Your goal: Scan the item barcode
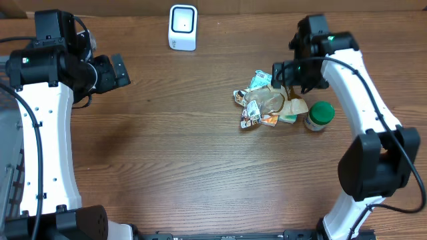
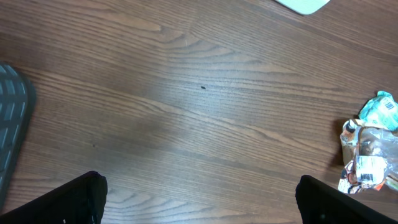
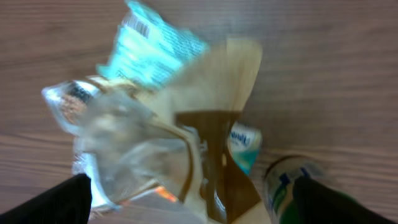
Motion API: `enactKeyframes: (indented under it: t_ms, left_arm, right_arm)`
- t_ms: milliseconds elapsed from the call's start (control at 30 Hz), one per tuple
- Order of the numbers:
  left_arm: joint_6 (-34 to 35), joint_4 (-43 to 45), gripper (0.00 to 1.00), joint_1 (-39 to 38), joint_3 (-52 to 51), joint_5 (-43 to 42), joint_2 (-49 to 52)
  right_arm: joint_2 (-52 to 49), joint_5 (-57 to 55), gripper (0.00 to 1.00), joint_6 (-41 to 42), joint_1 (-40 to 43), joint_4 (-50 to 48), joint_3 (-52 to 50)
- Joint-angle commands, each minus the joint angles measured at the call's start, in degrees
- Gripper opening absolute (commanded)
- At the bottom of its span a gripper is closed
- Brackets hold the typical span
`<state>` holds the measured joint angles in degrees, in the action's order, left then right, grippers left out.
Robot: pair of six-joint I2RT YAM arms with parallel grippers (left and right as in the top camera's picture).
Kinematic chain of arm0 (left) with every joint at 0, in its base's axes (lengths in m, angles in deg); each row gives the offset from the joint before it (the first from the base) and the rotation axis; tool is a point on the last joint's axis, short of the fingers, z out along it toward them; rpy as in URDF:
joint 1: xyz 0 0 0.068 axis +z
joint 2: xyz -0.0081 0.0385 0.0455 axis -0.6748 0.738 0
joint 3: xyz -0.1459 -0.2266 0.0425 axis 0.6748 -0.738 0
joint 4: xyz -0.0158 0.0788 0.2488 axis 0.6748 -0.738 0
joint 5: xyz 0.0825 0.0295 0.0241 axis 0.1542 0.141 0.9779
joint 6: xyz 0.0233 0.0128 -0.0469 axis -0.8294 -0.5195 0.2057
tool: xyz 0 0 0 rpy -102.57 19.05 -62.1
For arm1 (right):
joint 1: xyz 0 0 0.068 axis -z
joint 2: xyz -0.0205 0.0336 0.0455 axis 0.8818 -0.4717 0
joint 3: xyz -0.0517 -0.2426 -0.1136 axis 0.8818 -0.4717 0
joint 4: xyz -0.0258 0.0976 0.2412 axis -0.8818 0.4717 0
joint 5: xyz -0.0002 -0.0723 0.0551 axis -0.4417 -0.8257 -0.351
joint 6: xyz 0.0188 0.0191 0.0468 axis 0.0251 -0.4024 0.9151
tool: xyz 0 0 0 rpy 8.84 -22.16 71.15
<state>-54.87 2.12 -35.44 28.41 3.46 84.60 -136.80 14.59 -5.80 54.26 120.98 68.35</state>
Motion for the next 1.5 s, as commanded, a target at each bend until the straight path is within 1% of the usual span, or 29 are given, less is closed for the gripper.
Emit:
enactKeyframes:
  t_ms: [0,67,167,367,567,733,900,967,1133,1167,1200,1233,1267,1300,1400,1467]
  left_arm:
    - [-0.4,0.0,1.00,0.1,0.4,-0.2,-0.8]
    - [-0.4,0.0,1.00,0.1,0.4,-0.2,-0.8]
    - [-0.4,0.0,1.00,0.1,0.4,-0.2,-0.8]
    - [-0.4,0.0,1.00,0.1,0.4,-0.2,-0.8]
    - [-0.4,0.0,1.00,0.1,0.4,-0.2,-0.8]
    - [-0.4,0.0,1.00,0.1,0.4,-0.2,-0.8]
    - [-0.4,0.0,1.00,0.1,0.4,-0.2,-0.8]
    - [-0.4,0.0,1.00,0.1,0.4,-0.2,-0.8]
    - [-0.4,0.0,1.00,0.1,0.4,-0.2,-0.8]
    - [-0.4,0.0,0.99,0.1,0.4,-0.2,-0.8]
    - [-0.4,0.0,0.99,0.1,0.4,-0.2,-0.8]
    - [-0.4,0.0,1.00,0.1,0.4,-0.2,-0.8]
    - [-0.4,0.0,1.00,0.1,0.4,-0.2,-0.8]
    - [-0.4,0.0,1.00,0.1,0.4,-0.2,-0.8]
    - [-0.4,0.0,1.00,0.1,0.4,-0.2,-0.8]
    - [-0.4,0.0,1.00,0.1,0.4,-0.2,-0.8]
  right_arm:
    - [9.8,1.3,1.00,0.1,0.2,5.2,11.8]
    - [13.2,1.8,1.00,0.0,0.2,10.3,17.0]
    - [18.6,3.2,1.00,0.1,0.2,16.5,21.6]
    - [29.5,13.1,1.00,0.0,0.2,22.8,21.9]
    - [33.1,13.2,1.00,0.0,0.2,25.2,21.9]
    - [33.1,12.5,1.00,0.0,-0.1,27.4,21.8]
    - [32.1,9.2,1.00,0.3,-0.1,26.4,21.6]
    - [33.0,7.2,1.00,0.5,-0.1,22.9,19.3]
    - [40.1,5.5,1.00,0.5,-0.1,7.4,4.9]
    - [43.3,5.4,1.00,0.5,-0.1,1.0,-1.9]
    - [45.0,5.4,1.00,0.5,-0.1,-2.1,-5.3]
    - [47.8,5.4,1.00,0.8,-0.1,-7.6,-11.2]
    - [52.1,5.1,1.00,1.6,-0.1,-15.5,-19.8]
    - [53.6,5.1,1.00,1.5,-0.1,-18.1,-22.8]
    - [63.0,5.0,1.00,1.5,-0.1,-30.4,-38.8]
    - [68.3,3.9,1.00,1.5,-0.1,-35.7,-47.2]
